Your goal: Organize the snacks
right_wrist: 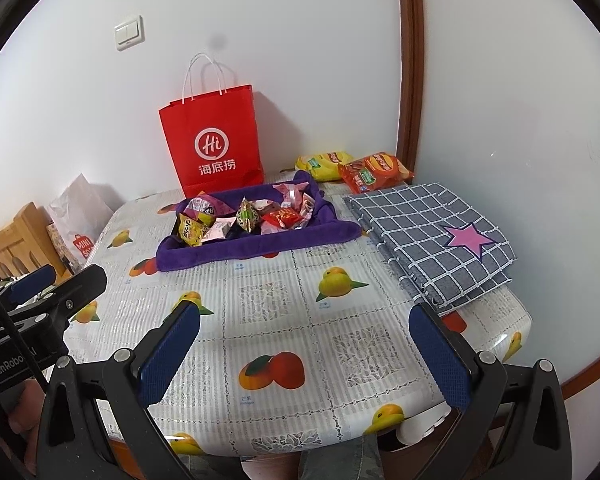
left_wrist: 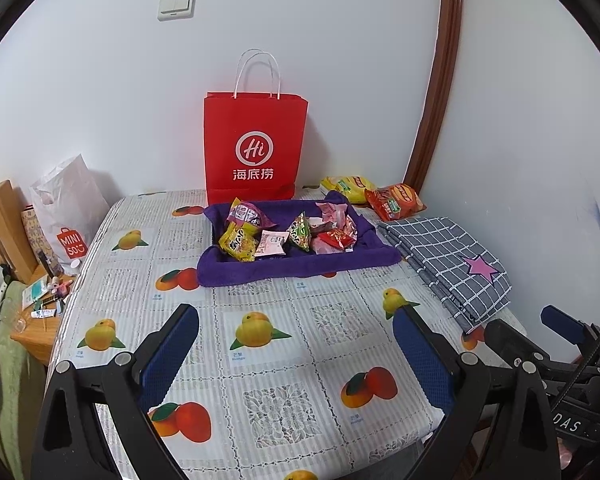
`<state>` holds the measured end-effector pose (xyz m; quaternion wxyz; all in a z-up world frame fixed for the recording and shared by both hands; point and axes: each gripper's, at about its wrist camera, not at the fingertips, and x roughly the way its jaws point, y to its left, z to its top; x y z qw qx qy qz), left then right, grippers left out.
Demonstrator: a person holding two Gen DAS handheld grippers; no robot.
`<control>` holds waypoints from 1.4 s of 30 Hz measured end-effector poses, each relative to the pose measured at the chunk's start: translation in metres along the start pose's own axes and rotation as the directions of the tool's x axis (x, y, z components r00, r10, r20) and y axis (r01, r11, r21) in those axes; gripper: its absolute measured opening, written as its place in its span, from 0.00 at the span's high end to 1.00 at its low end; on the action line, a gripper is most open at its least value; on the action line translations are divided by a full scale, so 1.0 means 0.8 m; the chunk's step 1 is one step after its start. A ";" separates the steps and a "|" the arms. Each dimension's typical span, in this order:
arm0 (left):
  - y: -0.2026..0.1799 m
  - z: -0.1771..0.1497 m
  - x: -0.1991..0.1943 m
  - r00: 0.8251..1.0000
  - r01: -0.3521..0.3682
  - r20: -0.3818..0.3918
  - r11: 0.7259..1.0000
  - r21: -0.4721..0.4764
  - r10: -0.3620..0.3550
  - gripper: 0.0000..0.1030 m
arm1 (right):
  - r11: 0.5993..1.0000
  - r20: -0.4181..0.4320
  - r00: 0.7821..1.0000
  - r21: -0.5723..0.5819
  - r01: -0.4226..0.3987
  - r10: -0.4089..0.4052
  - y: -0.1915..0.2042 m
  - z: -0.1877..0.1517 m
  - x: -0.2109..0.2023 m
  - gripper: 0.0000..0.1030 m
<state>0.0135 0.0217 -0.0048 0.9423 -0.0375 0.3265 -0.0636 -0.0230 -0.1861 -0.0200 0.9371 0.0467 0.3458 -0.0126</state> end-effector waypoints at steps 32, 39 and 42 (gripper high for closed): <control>-0.012 0.000 0.002 1.000 0.002 -0.001 1.000 0.021 -0.002 0.05 | 1.000 0.011 1.000 0.011 0.005 -0.006 -0.005 0.001 -0.008 0.00; -0.011 -0.001 0.003 1.000 0.002 -0.002 1.000 0.022 -0.002 0.05 | 1.000 0.013 1.000 0.012 0.002 -0.002 -0.003 0.002 -0.010 0.00; -0.011 -0.001 0.003 1.000 0.004 -0.002 1.000 0.021 -0.004 0.05 | 1.000 0.014 1.000 0.012 0.000 0.000 -0.002 0.002 -0.010 0.00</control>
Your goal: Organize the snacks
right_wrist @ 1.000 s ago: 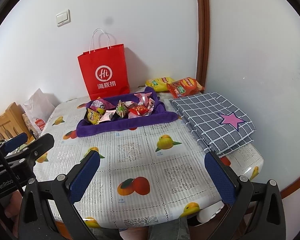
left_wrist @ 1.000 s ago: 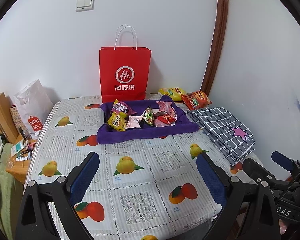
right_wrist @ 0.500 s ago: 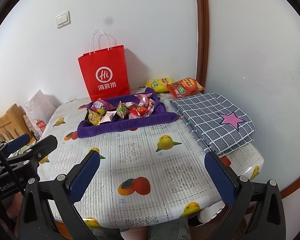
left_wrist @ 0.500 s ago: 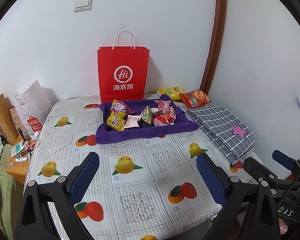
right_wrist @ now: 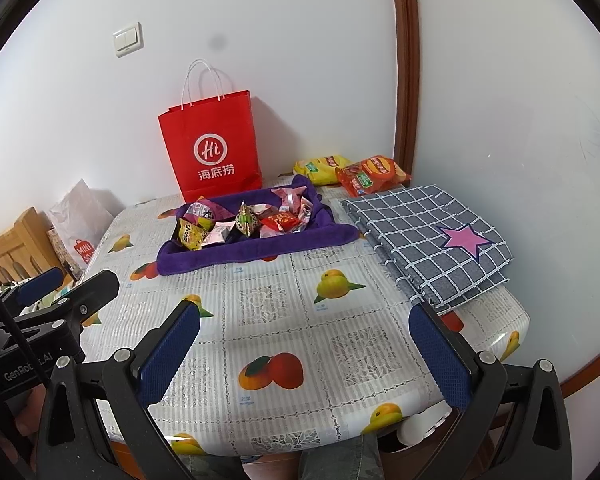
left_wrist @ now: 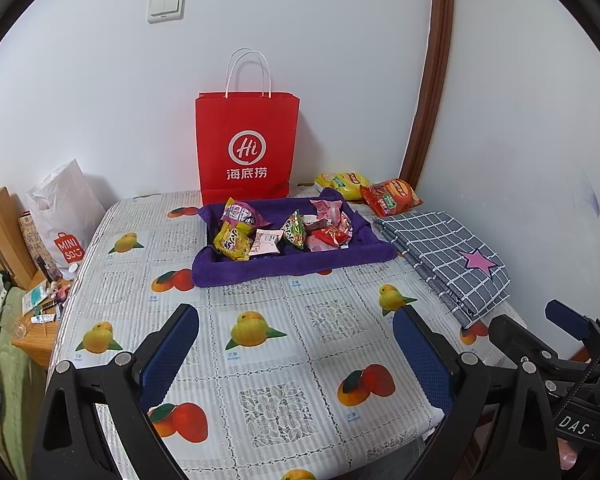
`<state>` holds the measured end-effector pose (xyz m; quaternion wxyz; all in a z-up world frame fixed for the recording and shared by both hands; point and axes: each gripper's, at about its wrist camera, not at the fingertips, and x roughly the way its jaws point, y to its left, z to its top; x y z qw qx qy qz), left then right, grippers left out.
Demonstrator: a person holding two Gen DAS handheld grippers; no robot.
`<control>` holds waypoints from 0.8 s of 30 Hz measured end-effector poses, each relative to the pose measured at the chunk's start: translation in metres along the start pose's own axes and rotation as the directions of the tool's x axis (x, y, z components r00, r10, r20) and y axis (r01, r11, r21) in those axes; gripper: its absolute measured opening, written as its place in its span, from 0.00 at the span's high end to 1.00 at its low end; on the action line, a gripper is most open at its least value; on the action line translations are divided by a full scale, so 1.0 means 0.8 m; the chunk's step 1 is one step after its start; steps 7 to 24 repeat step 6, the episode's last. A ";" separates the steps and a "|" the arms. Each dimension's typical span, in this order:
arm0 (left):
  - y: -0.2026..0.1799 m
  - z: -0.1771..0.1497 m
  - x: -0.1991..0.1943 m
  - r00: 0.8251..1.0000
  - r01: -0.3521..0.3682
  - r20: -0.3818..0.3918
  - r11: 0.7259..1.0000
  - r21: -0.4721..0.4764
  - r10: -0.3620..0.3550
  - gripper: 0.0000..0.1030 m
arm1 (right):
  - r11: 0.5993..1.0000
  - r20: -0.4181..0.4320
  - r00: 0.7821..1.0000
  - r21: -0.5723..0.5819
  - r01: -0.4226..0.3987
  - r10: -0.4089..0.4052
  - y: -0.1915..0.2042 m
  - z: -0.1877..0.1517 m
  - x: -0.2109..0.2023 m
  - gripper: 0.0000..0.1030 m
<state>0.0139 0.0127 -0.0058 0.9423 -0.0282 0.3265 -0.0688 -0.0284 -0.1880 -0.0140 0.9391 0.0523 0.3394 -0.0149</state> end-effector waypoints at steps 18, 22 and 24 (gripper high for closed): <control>-0.001 -0.004 0.004 1.000 0.001 0.001 1.000 0.007 -0.001 0.05 | 1.000 0.000 1.000 0.002 0.000 0.000 0.001 -0.001 0.002 0.00; -0.001 -0.004 0.004 1.000 0.001 0.001 1.000 0.007 -0.001 0.05 | 1.000 0.000 1.000 0.002 0.000 0.000 0.001 -0.001 0.002 0.00; -0.001 -0.004 0.004 1.000 0.001 0.001 1.000 0.007 -0.001 0.05 | 1.000 0.000 1.000 0.002 0.000 0.000 0.001 -0.001 0.002 0.00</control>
